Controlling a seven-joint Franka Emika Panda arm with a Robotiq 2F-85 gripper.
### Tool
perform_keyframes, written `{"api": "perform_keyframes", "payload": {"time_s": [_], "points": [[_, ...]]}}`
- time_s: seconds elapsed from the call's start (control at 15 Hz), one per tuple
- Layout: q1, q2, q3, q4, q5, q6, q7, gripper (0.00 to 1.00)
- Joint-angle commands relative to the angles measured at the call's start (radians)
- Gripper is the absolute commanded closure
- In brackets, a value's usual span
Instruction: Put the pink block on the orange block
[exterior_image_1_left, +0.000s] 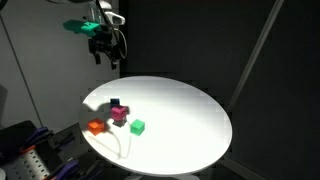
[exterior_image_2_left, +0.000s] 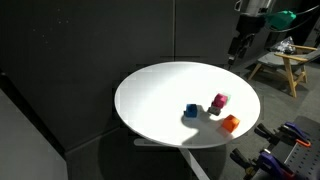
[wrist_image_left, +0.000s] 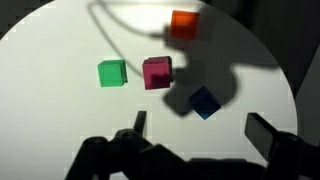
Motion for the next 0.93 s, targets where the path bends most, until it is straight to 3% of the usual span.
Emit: {"api": "perform_keyframes", "payload": {"time_s": [0.0,0.4,0.87], "points": [[-0.016,0.1,-0.019,0.061,-0.011,0.057,-0.049,0.0],[-0.045,0.239,-0.02,0.095,0.0,0.162,0.049,0.0],[-0.055,0.291,-0.017,0.063,-0.03,0.287,0.182,0.0]]}}
